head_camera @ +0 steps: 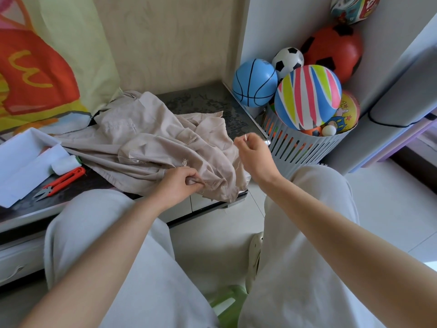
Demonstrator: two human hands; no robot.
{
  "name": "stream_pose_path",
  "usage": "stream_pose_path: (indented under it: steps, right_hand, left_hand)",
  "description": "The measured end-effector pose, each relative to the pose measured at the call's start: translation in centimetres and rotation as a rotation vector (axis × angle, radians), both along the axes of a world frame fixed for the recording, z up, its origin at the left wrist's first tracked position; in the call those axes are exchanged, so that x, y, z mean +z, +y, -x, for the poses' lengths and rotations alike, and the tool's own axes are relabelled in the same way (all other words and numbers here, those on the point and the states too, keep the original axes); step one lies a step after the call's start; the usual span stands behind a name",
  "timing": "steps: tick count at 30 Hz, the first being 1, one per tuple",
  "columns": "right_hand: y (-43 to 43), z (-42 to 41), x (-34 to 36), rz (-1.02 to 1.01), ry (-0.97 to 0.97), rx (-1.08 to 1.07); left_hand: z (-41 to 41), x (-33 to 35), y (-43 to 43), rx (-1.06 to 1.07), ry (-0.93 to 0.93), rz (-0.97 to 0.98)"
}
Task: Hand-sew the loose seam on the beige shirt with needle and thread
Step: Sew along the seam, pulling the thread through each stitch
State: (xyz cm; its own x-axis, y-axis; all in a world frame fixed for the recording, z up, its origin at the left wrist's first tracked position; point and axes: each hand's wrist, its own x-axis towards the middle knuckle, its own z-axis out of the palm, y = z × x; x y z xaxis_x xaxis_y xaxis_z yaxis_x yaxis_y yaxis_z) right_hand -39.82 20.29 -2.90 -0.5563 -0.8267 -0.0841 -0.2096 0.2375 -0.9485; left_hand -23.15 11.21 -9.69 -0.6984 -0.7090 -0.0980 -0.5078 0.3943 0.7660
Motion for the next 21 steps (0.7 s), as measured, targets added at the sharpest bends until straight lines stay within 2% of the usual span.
stream_pose_path:
  steps: [4,8,12,21]
  right_hand:
    - [0.3,-1.6,-1.9,-0.206,0.115,0.232]
    - [0.1,-2.8,-3.5,-0.334,0.190,0.320]
    - [0.1,-2.8,-3.7,-0.322,0.238,0.321]
    - [0.0,-1.3,-2.6,-0.305,0.162,0.274]
  left_hand:
    - [0.2,0.6,0.4,0.012,0.034,-0.036]
    - [0.0,0.6,0.3,0.019,0.056,-0.039]
    - [-0.2,0.7,0.2,0.015,0.070,-0.053]
    - [-0.1,0.8,0.3,0.028,0.082,-0.014]
